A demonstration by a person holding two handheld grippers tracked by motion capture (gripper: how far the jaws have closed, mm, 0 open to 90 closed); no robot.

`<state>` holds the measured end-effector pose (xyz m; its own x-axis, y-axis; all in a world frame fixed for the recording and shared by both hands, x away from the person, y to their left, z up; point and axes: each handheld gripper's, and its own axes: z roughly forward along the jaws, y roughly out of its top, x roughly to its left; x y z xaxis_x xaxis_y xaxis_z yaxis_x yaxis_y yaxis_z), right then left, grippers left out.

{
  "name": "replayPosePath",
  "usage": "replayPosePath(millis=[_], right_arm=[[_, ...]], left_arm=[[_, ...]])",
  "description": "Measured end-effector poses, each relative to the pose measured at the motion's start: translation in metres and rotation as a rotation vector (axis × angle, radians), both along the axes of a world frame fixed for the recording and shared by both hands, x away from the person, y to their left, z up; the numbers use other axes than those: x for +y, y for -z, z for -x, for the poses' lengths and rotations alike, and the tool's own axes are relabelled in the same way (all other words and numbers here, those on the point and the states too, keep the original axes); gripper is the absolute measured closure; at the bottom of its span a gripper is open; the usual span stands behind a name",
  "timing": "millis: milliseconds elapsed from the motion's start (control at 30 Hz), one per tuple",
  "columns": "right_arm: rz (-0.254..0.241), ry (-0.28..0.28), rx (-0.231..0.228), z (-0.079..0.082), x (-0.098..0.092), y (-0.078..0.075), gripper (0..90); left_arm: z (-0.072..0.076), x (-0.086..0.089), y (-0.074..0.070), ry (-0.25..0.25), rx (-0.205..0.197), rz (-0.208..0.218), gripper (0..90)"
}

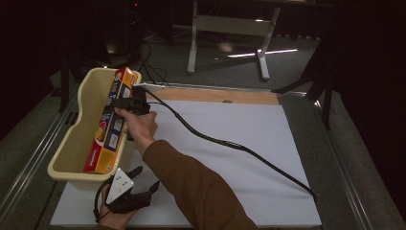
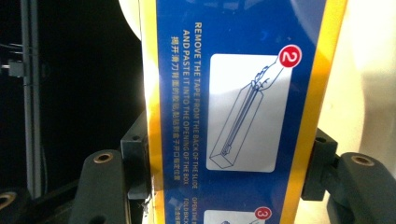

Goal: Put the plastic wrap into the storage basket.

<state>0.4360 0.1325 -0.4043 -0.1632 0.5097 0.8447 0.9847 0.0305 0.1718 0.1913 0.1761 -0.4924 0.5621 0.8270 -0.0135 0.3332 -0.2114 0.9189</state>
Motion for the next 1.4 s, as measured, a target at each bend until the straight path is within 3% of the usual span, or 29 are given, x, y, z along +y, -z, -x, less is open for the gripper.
replayPosePath(millis=[333,633,733,833,967,1133,1267,1333,1400], right_arm=[[0.056,0.000,0.007,-0.001,-0.001,0.001,36.4],[0.073,0.001,-0.003,0.002,-0.004,-0.005,32.0],[0.027,0.005,-0.008,0.003,-0.009,-0.013,34.4],[0.022,-0.006,-0.043,0.006,-0.013,-0.027,36.4],[0.069,-0.032,-0.111,0.007,-0.023,-0.037,37.6],[0.144,-0.115,-0.207,0.009,-0.034,-0.039,38.3],[0.196,-0.151,-0.334,0.014,-0.042,-0.040,34.5],[0.260,-0.171,-0.444,0.018,-0.047,-0.040,32.5],[0.314,-0.196,-0.517,0.022,-0.052,-0.039,30.3]], left_arm=[[-0.001,0.001,0.000,-0.002,0.002,-0.002,25.5],[-0.001,0.001,0.000,-0.002,0.002,-0.005,25.4],[-0.001,0.001,0.000,0.001,0.003,-0.004,25.6],[-0.001,-0.001,0.000,0.000,0.005,-0.012,25.5],[-0.001,0.000,0.000,-0.006,0.003,-0.010,25.4],[-0.001,0.000,0.000,-0.006,0.003,-0.015,25.4],[-0.001,-0.001,0.000,-0.006,0.003,-0.016,25.4],[-0.001,-0.001,0.000,-0.006,0.003,-0.016,25.3],[-0.002,-0.001,0.001,-0.006,0.002,-0.017,25.4]])
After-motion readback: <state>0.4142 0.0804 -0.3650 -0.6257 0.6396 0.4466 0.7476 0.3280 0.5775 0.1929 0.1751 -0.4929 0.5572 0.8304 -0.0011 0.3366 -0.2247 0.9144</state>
